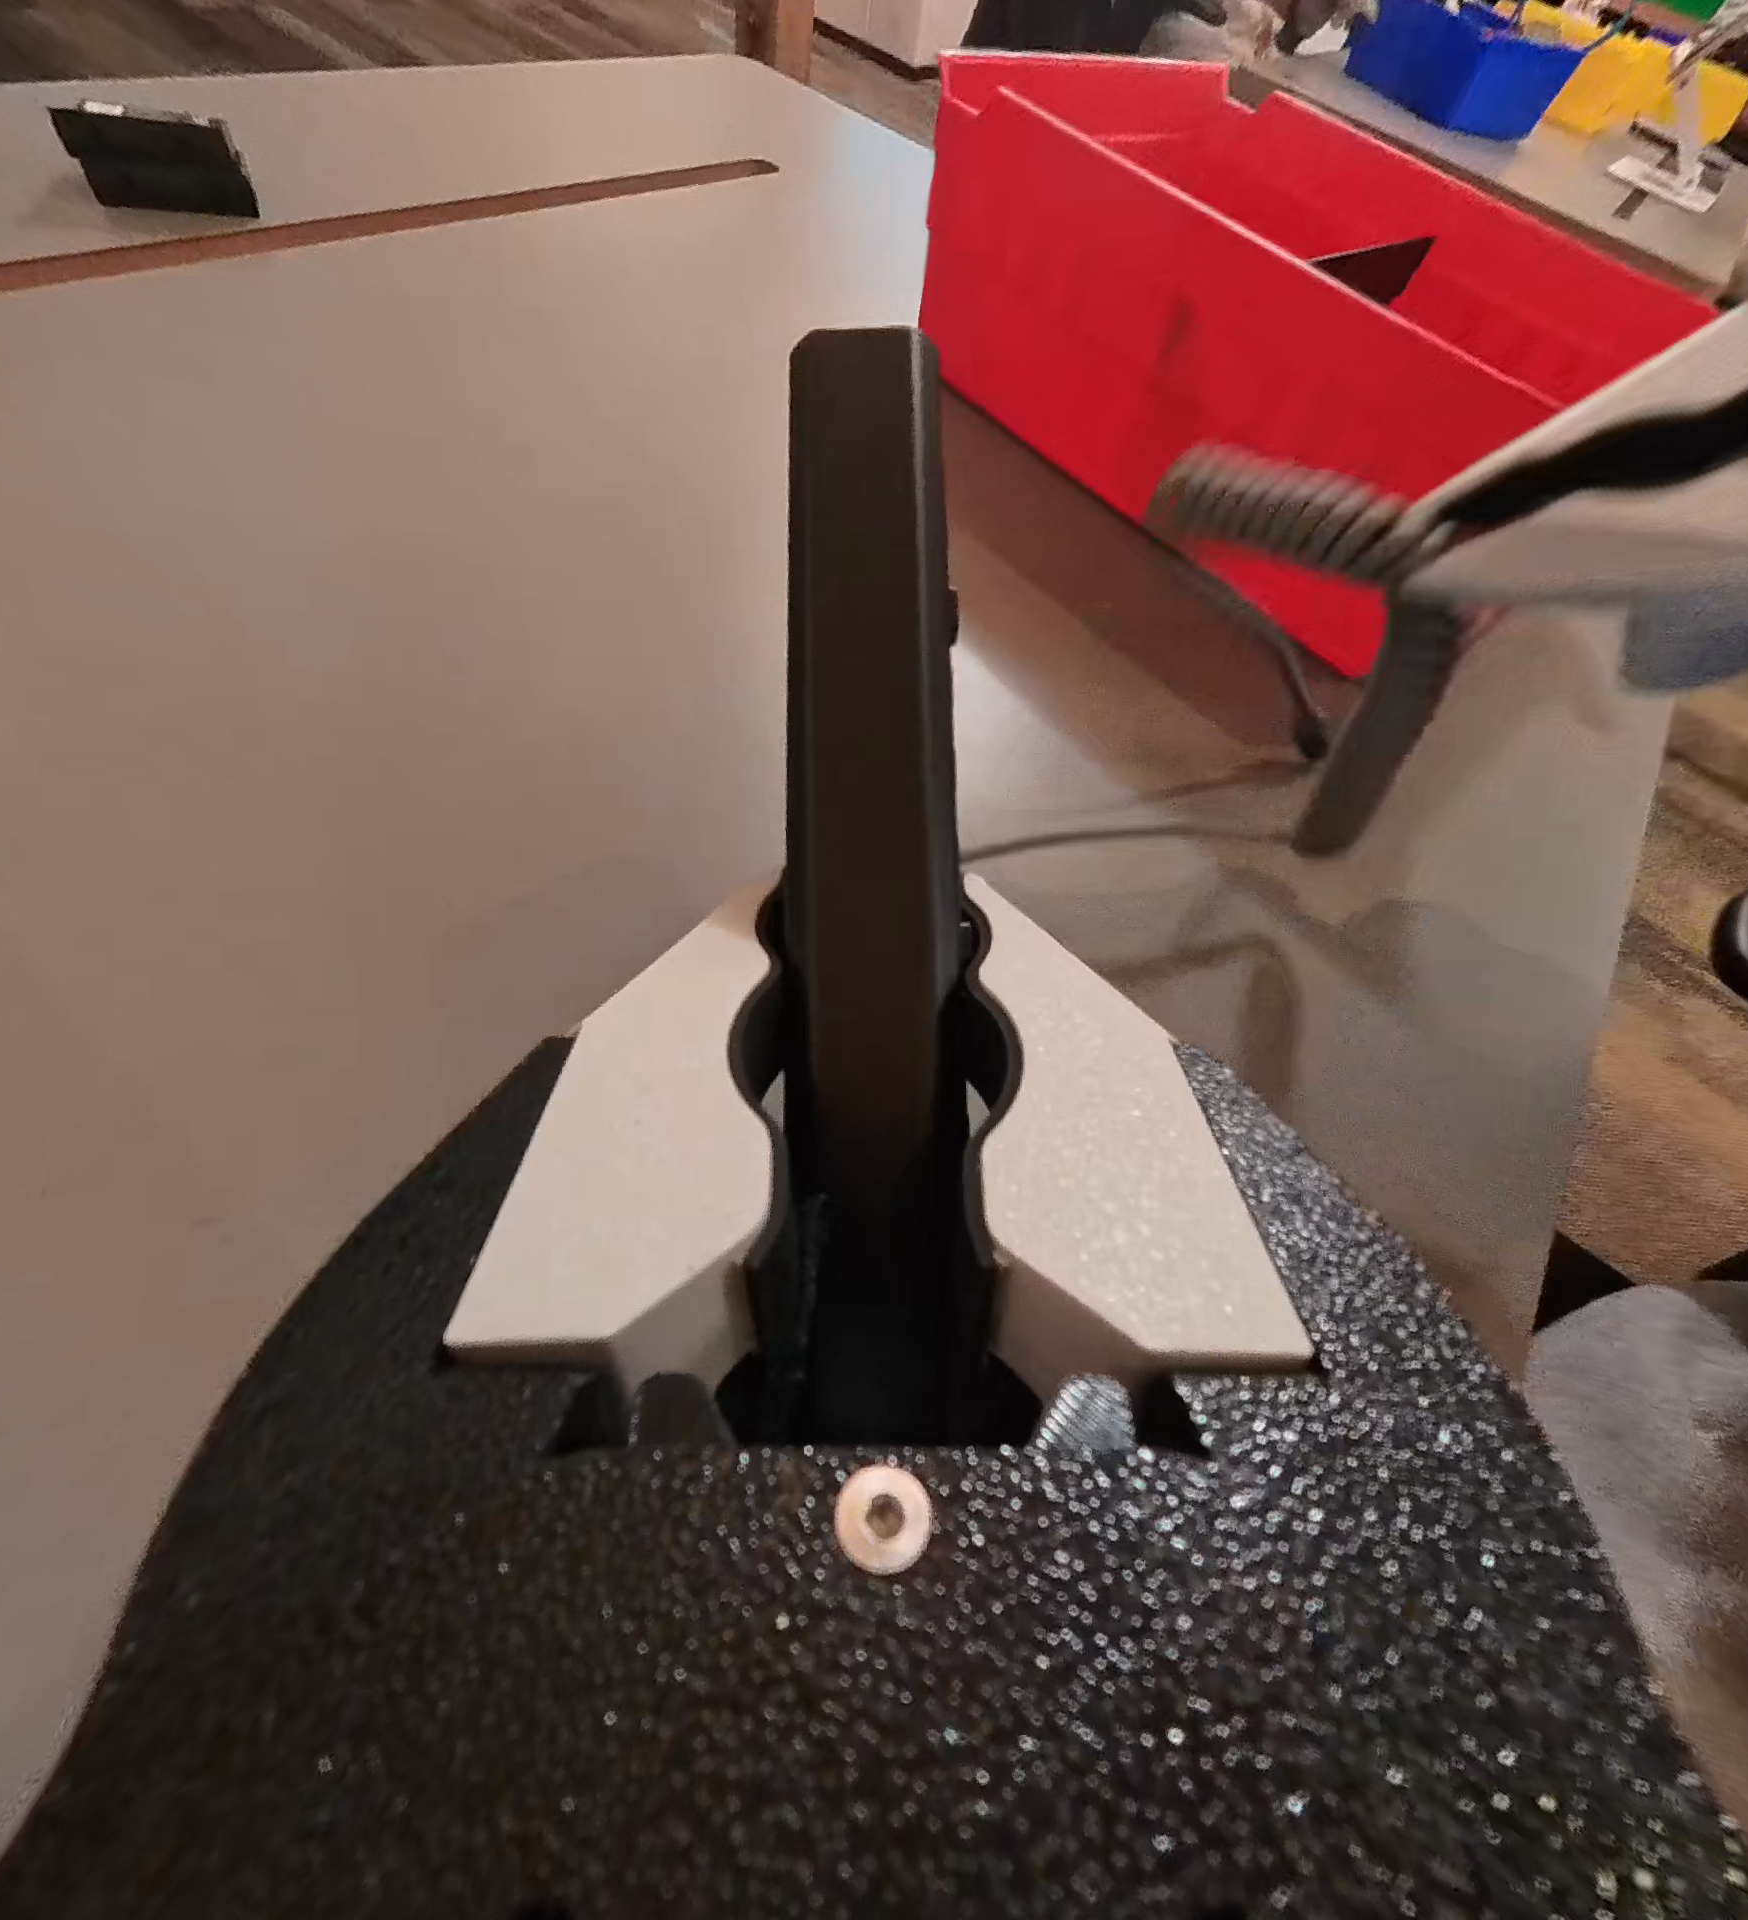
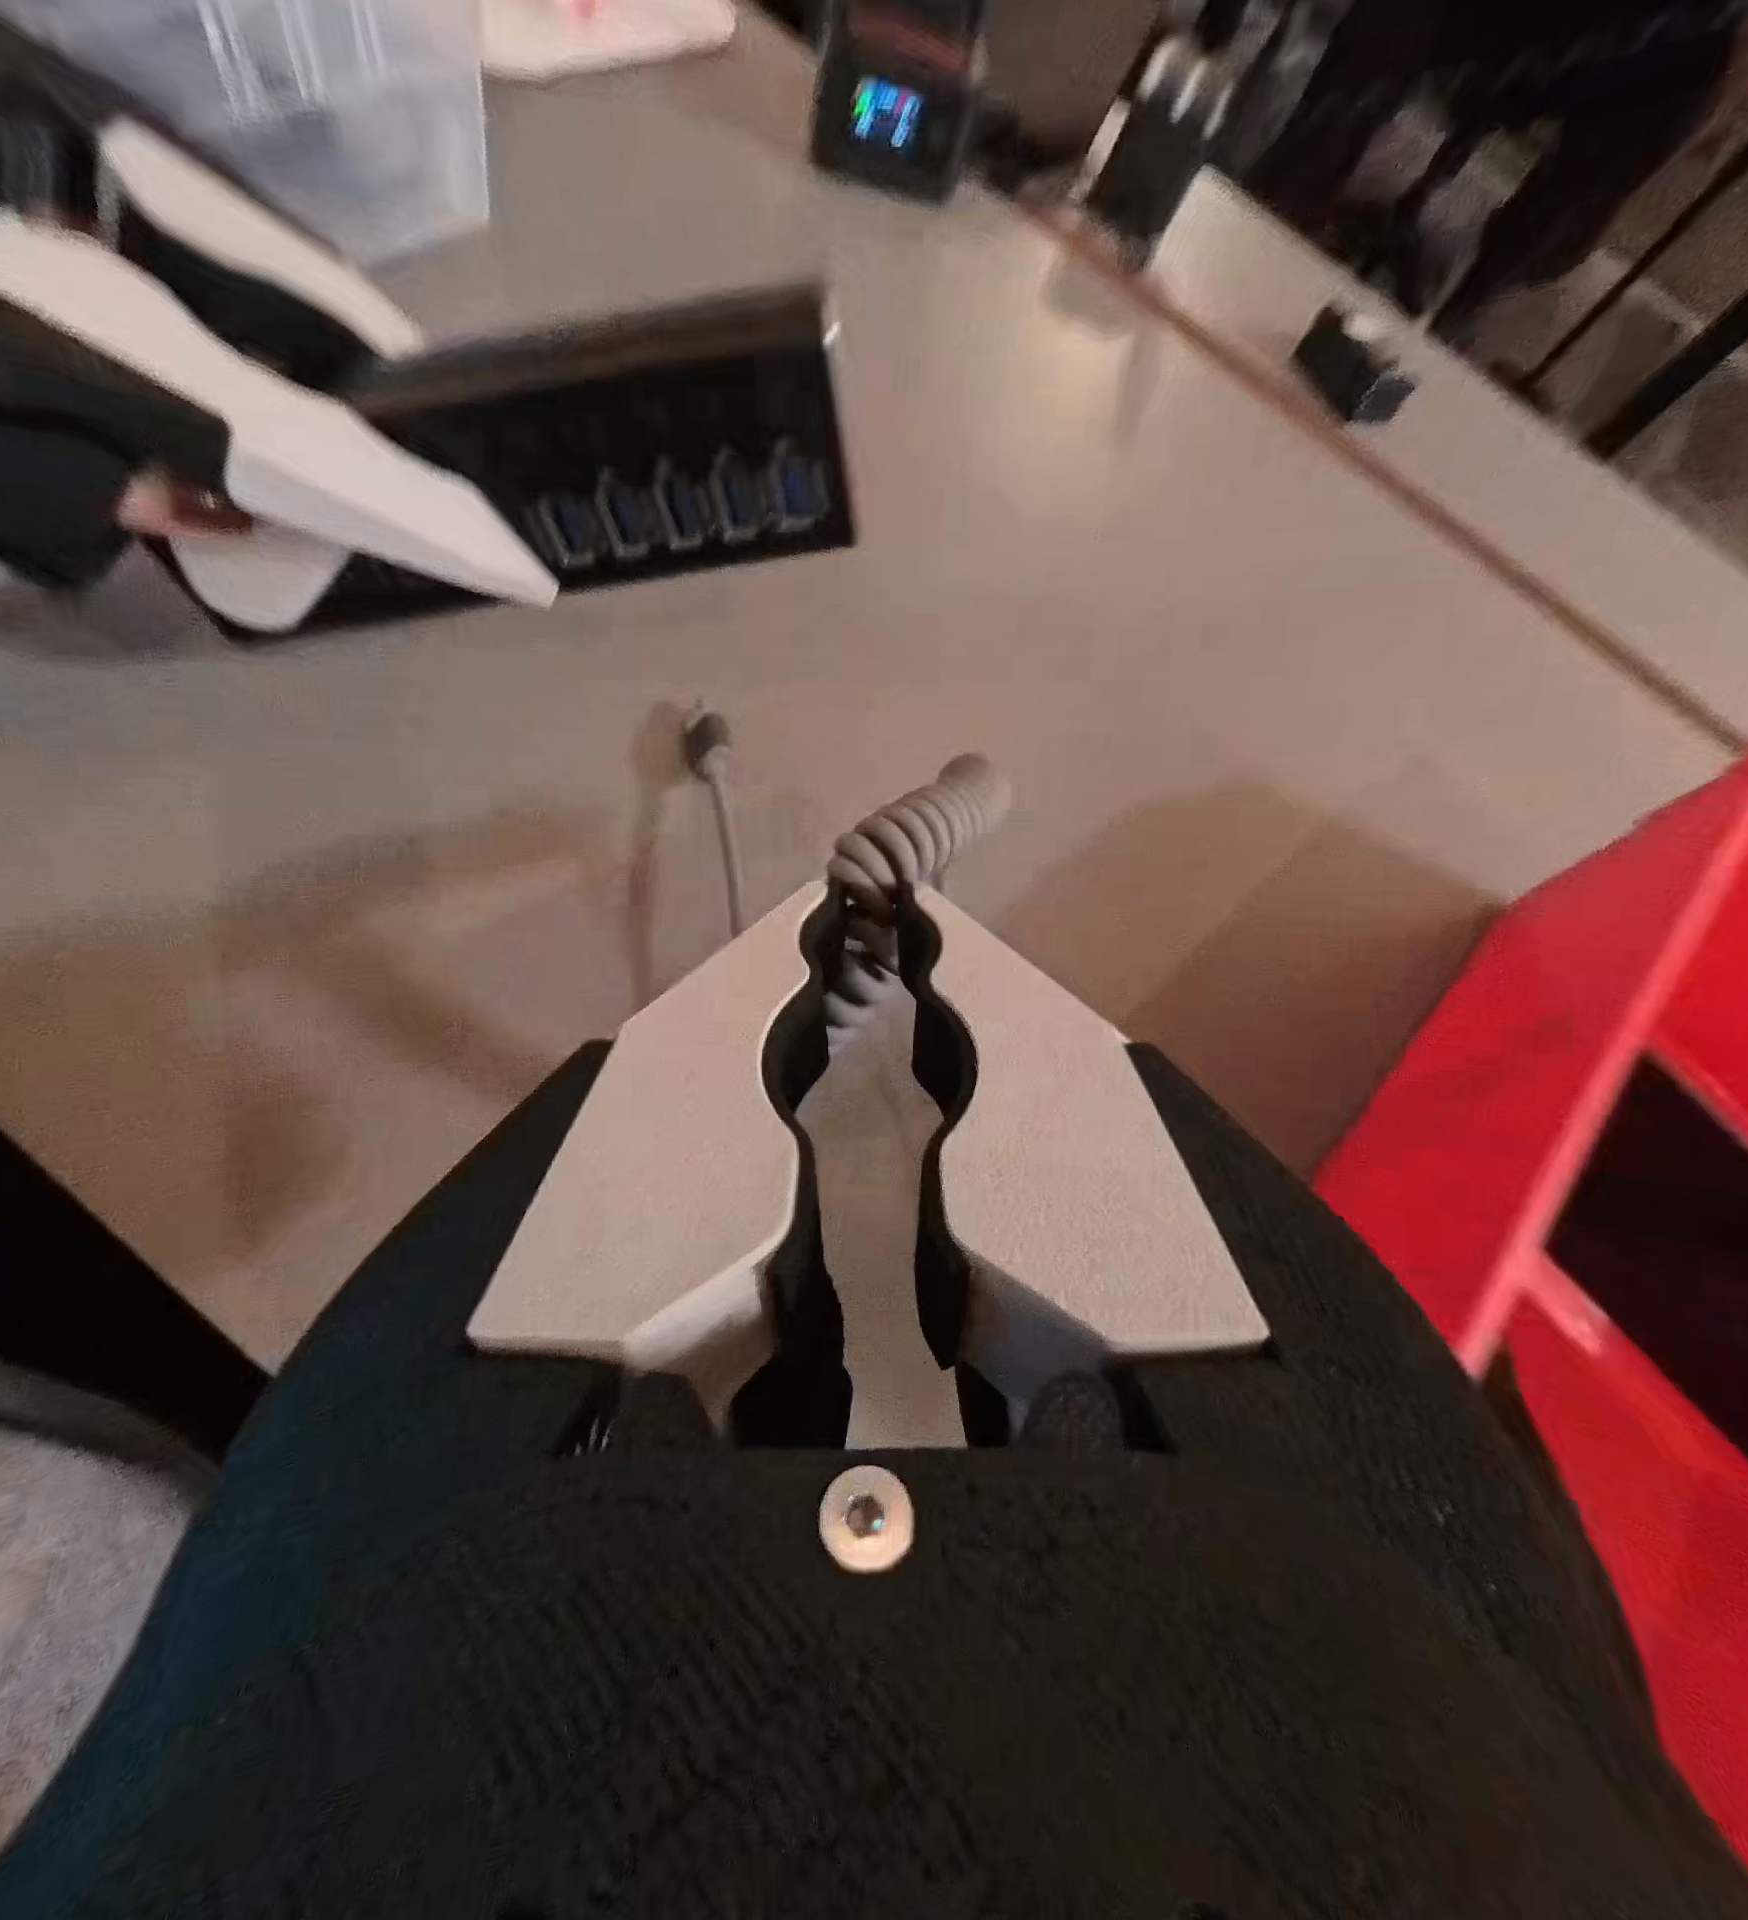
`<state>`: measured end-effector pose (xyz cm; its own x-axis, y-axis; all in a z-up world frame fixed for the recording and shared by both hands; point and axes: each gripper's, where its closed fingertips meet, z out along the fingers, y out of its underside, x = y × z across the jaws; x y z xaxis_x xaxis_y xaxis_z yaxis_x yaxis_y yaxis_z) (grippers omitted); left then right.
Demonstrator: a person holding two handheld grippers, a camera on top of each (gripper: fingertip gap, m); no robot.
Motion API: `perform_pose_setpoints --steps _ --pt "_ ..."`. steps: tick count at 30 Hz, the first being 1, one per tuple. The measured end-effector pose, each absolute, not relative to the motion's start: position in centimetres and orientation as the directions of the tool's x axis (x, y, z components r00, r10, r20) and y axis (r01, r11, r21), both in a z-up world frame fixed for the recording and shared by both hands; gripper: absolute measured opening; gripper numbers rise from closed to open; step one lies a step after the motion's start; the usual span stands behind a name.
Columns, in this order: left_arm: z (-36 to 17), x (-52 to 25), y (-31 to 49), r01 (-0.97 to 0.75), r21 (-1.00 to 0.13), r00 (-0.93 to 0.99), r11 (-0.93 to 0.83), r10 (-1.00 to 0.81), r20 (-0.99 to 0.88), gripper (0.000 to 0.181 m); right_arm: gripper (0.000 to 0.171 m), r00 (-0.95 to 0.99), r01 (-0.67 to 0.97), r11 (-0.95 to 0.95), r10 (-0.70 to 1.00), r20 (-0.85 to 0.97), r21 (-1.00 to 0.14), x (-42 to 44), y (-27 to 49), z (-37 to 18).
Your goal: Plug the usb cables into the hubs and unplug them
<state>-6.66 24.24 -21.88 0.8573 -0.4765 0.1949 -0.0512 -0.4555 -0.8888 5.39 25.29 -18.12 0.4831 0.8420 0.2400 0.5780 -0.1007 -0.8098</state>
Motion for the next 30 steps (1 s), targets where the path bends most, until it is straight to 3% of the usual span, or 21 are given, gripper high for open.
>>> perform_pose_setpoints --steps 6,10,17,25,30 --pt "-22.3 -6.8 24.2 -0.044 -0.886 0.855 -0.462 -0.476 0.206 0.026 0.007 0.525 0.446 0.003 0.809 0.264 -0.895 7.6 25.7 -11.3" --pt "-22.2 -6.6 24.1 -0.051 -0.887 0.848 -0.459 -0.49 0.205 0.025 0.007 0.614 0.326 0.166 0.711 0.342 -0.931 10.8 26.8 -3.1" --pt "-22.1 -6.1 24.1 -0.037 -0.886 0.833 -0.462 -0.504 0.228 0.025 0.006 0.734 0.362 0.31 0.487 0.474 -0.879 18.8 30.3 7.0" --pt "-21.8 -5.3 24.0 -0.025 -0.887 0.813 -0.46 -0.526 0.25 0.025 0.006 0.736 0.473 0.322 0.367 0.569 -0.82 24.2 36.0 3.0" --pt "-21.6 -4.9 23.8 -0.023 -0.889 0.804 -0.457 -0.537 0.255 0.025 0.007 0.562 0.606 0.27 0.521 0.642 -0.749 23.1 36.5 -5.9"
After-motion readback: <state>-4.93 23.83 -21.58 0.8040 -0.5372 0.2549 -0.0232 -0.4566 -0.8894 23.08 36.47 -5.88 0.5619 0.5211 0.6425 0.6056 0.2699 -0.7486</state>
